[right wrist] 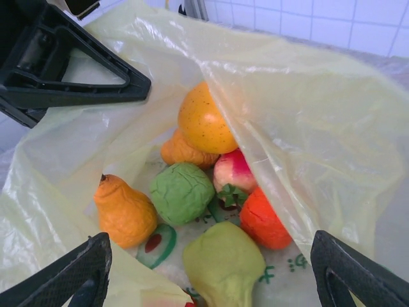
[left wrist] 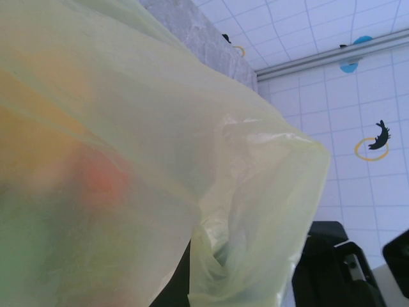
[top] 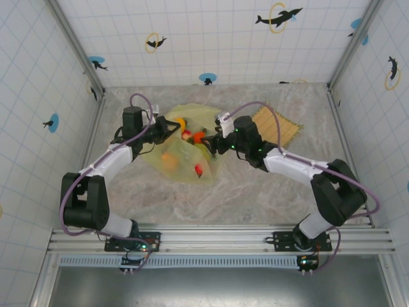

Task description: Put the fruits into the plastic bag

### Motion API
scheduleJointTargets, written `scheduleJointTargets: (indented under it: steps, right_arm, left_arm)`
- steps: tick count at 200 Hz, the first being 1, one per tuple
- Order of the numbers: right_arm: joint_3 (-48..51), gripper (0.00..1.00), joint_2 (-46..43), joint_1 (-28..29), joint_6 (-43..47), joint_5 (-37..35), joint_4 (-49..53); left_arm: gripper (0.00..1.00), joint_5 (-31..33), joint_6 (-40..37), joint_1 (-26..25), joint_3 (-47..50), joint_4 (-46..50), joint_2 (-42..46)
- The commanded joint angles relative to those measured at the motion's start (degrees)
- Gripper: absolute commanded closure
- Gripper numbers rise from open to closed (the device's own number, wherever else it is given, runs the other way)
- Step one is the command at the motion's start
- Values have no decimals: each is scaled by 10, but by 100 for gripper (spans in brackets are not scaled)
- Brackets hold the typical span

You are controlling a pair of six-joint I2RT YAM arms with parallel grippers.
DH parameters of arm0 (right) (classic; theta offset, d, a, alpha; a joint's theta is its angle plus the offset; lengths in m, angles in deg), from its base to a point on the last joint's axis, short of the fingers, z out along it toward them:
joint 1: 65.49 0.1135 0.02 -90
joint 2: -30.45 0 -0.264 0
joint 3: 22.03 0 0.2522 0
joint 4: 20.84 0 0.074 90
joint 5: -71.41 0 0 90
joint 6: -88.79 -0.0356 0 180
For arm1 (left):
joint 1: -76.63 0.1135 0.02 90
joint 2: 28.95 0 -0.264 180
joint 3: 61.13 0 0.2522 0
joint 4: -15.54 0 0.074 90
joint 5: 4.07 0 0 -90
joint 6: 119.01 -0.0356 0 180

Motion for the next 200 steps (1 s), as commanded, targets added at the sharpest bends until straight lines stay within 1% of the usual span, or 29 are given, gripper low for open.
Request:
scheduleJointTargets:
  steps: [1,55,76,92,114,125,157,171,189,200]
  right_arm:
    - [26,17,-52,-14,36,-16,32]
    - [111,17,-144,-54,11,9,22]
    - [151,17,-173,-66,1,-6,14]
    - [177,17,-180,-67,6,-37,1]
    - [181,17,-160,-59,38,-90,5]
    - [174,17,-143,-54,54,-101,5]
    - [150,13,-76,-47,114,-137,-8]
    - [133,11,-46,-48,121,-159,-6]
    - [118,10,-11,-55,113,-159,-18]
    - [105,10,10,-63,81,-129,-20]
  left_arm:
    - [100,1,-8,-2,4,7,-2]
    - [100,1,-8,-2,3,7,-4]
    - [100,1,-8,-2,4,8,-5]
    - [100,2,-7,-2,4,8,-5]
    - [100,2,-8,-2,4,8,-7]
    - [100,3,-8,-2,4,8,-7]
    - [100,3,-8,-2,4,8,-8]
    - [100,4,-9,-2,4,9,-7]
    - [100,4,-10,-2,3,9,-7]
    - [100,3,-10,-2,4,9,-8]
